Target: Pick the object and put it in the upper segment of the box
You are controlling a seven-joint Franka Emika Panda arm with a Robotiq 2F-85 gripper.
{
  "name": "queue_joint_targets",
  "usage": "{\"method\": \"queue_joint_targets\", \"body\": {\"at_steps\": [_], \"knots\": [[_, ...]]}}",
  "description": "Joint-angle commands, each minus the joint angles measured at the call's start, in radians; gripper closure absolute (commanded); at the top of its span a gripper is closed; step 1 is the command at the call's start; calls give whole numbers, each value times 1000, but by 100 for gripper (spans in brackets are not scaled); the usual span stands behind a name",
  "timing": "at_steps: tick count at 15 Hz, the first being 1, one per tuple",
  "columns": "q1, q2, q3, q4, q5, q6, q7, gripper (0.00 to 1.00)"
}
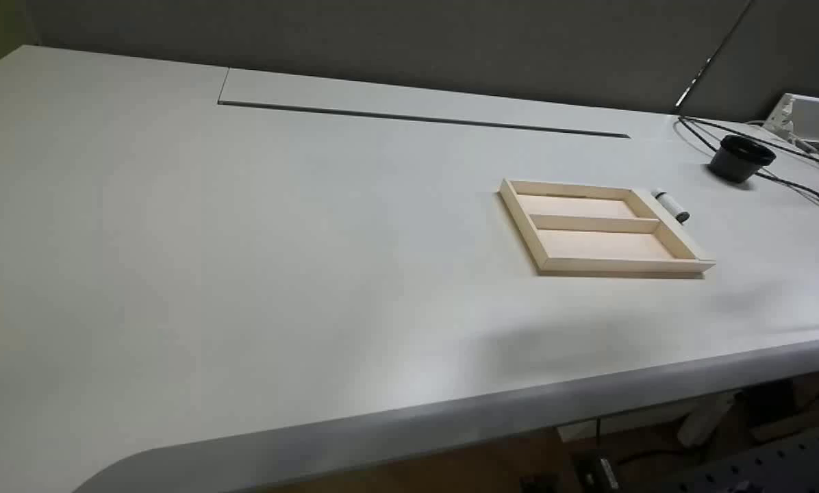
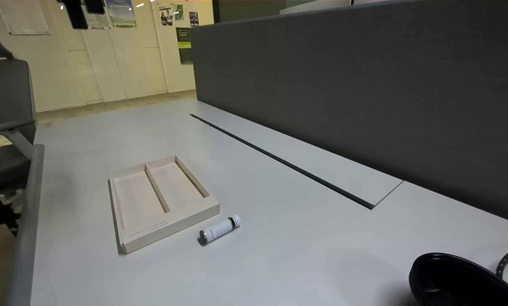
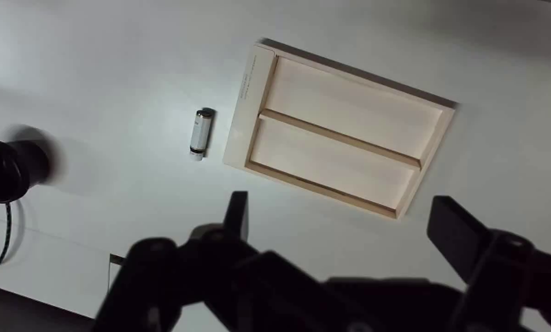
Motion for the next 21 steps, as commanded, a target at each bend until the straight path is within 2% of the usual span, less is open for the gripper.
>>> {"method": "queue_joint_targets", "body": {"at_steps": [1,3,5,6,8,10,13,14,15,17,19,20,21], "knots": [[14,1,-12,2,-4,-2,4,0],[12,-4,-14,-5,-7,20,7,0],[-15,11,-21,-25,-45,114,57,0],[-32,29,-32,-36,-61,175,74,0],[-83,89,-74,-68,-86,370,119,0],[-122,203,-157,-72,14,451,77,0],[-126,312,-239,-65,262,420,-133,0],[-155,389,-256,-36,379,358,-207,0],[-143,329,-236,-78,283,416,-146,0],[-146,346,-233,-78,294,420,-166,0],[-172,458,-259,-1,214,537,-91,0],[-196,560,-287,60,145,655,-54,0],[-203,629,-290,96,135,698,-60,0]]}}
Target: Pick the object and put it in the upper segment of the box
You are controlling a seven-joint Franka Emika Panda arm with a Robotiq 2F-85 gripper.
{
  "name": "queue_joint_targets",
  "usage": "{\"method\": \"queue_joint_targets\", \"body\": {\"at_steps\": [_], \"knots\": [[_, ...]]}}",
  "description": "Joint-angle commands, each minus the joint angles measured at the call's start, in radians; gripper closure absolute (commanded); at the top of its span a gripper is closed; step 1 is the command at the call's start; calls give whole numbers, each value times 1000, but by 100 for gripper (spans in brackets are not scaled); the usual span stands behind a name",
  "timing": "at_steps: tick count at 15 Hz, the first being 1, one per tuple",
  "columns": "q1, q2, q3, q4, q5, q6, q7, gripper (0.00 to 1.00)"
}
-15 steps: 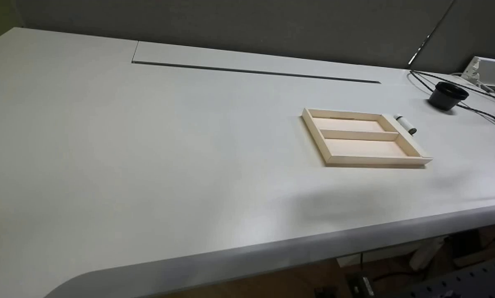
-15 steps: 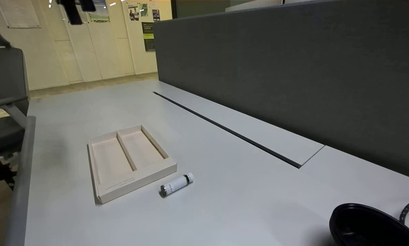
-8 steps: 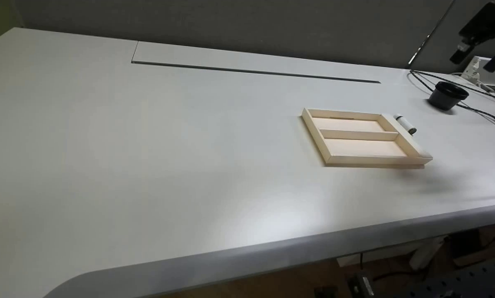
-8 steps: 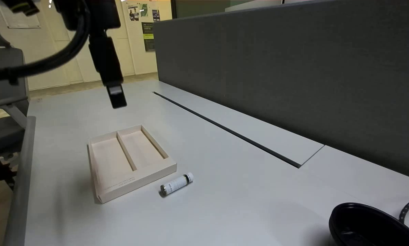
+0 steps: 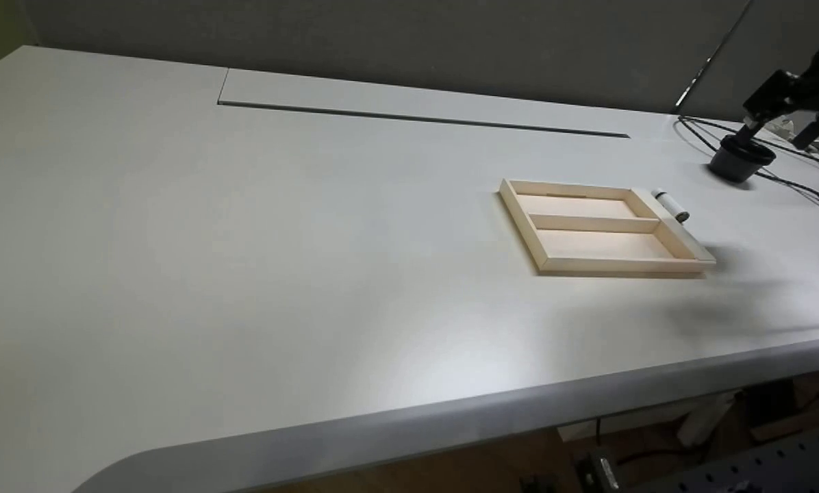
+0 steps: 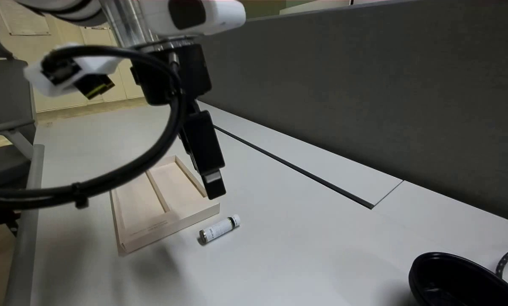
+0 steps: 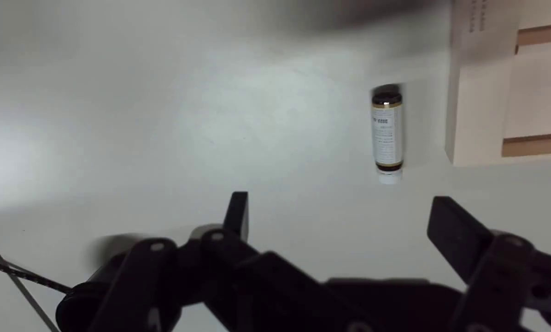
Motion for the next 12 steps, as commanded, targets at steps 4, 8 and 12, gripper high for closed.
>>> {"method": "queue_joint_targets", "body": {"at_steps": [4,8,12], "knots": [[-31,261,8,169,-44,138,53,0],[-53,468,90,325,-2,178,35,0],[-94,494,130,321,22,113,20,0]]}}
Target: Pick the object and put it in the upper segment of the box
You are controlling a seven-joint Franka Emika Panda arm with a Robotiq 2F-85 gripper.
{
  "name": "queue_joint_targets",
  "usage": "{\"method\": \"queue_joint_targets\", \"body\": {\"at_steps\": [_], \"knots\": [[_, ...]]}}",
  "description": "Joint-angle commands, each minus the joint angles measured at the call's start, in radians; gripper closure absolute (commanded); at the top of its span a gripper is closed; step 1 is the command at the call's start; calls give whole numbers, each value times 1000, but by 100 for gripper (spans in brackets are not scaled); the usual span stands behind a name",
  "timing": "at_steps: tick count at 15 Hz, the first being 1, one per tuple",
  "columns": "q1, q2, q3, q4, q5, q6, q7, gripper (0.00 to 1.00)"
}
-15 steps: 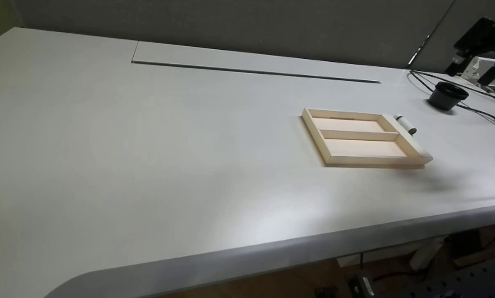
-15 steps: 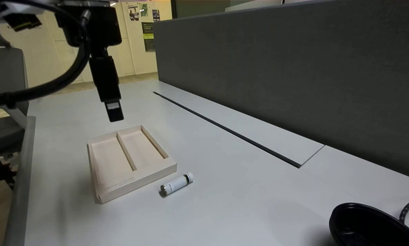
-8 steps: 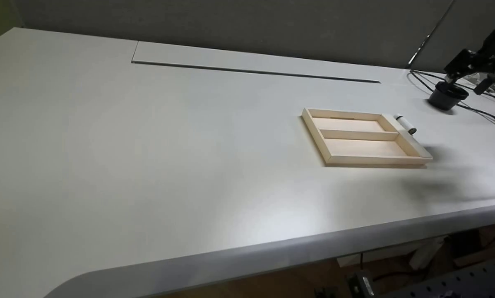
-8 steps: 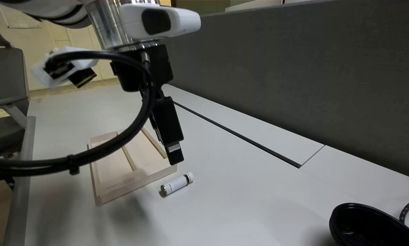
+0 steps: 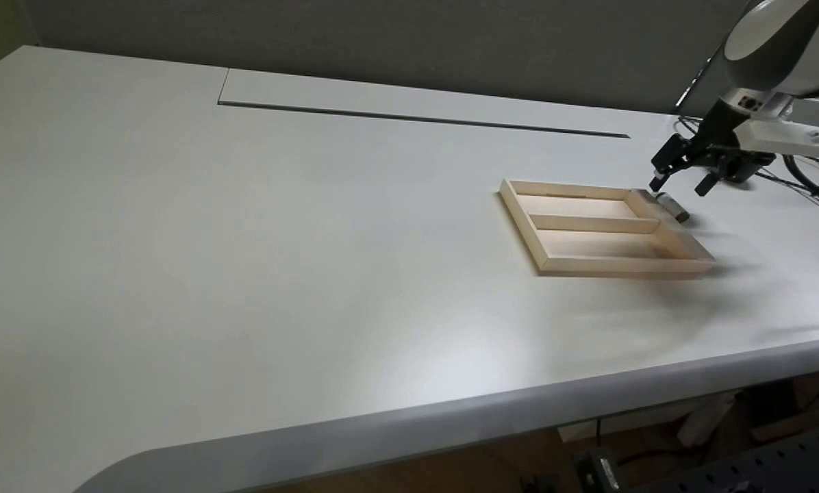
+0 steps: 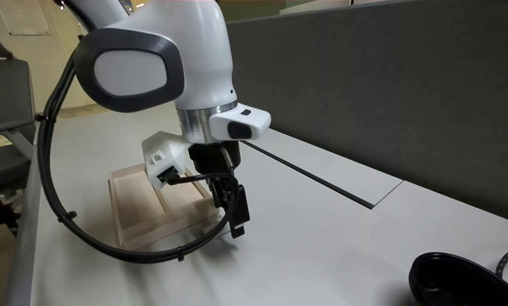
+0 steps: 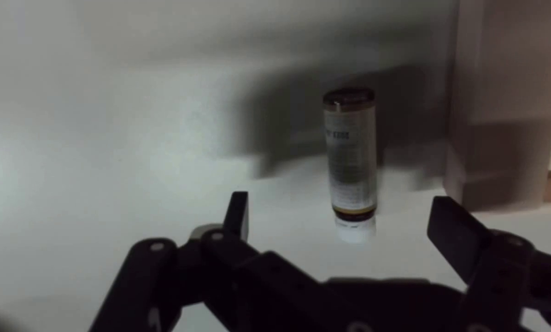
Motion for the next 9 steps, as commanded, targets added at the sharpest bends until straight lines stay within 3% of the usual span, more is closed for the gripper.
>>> {"method": "queue_joint_targets", "body": {"at_steps": [1,2,3,4,6,8,9], "knots": [[-44,31,16,29,11,-52,3,0],[-55,45,9,32,11,-60,8,0],[-54,52,8,37,7,-51,6,25],[-54,73,4,47,3,-41,9,30],[-58,96,9,74,2,-47,7,78],[-67,53,28,50,8,-36,-12,81],[-66,43,32,47,7,-35,-16,88]]}}
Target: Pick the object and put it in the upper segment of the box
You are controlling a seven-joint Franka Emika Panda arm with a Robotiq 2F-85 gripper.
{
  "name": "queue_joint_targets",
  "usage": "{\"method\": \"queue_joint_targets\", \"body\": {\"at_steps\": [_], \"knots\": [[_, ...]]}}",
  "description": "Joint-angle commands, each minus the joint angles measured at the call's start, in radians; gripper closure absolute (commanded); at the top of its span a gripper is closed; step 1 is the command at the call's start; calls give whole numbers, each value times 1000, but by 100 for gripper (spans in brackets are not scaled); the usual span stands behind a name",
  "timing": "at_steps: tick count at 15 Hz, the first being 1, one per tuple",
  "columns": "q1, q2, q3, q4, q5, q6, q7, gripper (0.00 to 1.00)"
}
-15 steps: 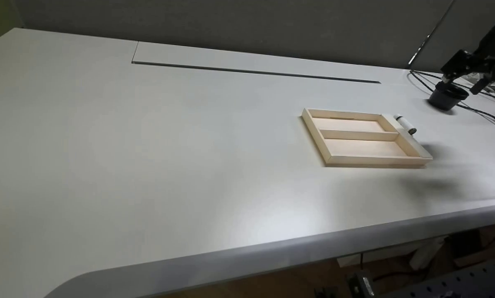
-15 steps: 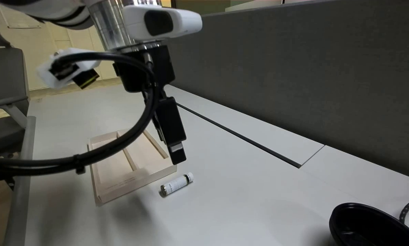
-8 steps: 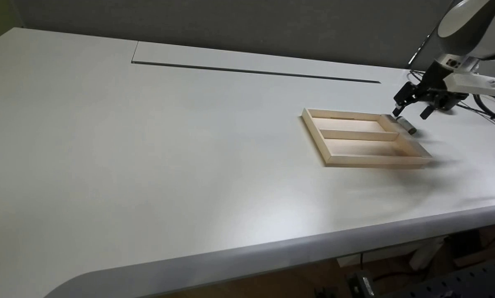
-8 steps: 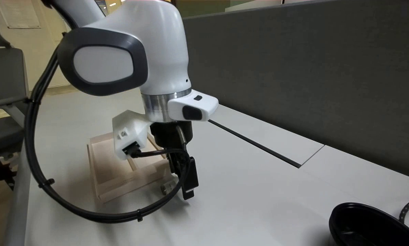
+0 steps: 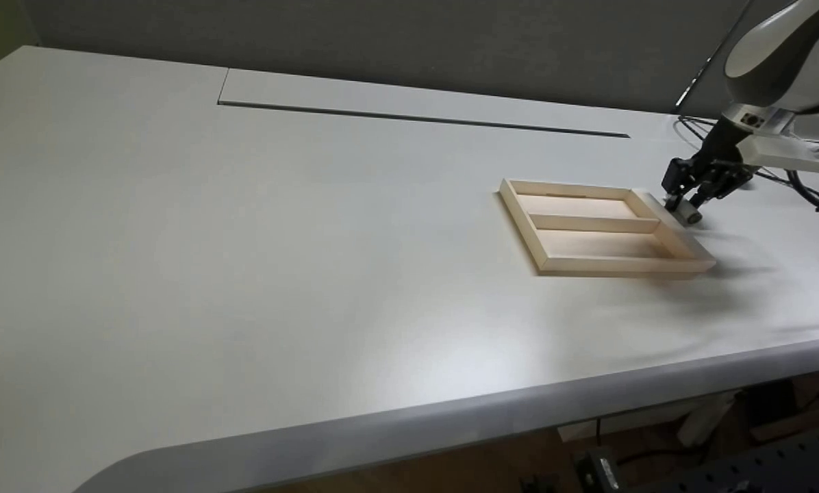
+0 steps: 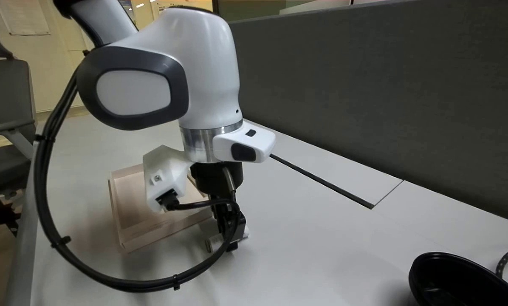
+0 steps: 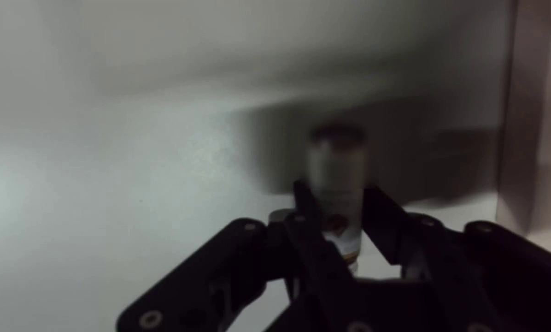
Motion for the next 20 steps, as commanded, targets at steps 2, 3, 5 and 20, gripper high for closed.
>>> {"method": "queue_joint_targets", "body": {"at_steps": [2,3,5,20], "knots": [[-15,-45,38,-1,0,4,-27,94],[-8,-58,41,-6,-4,2,-30,93],[-10,-120,89,-24,3,-6,-71,93],[119,-244,165,-275,-94,127,-194,0]]}}
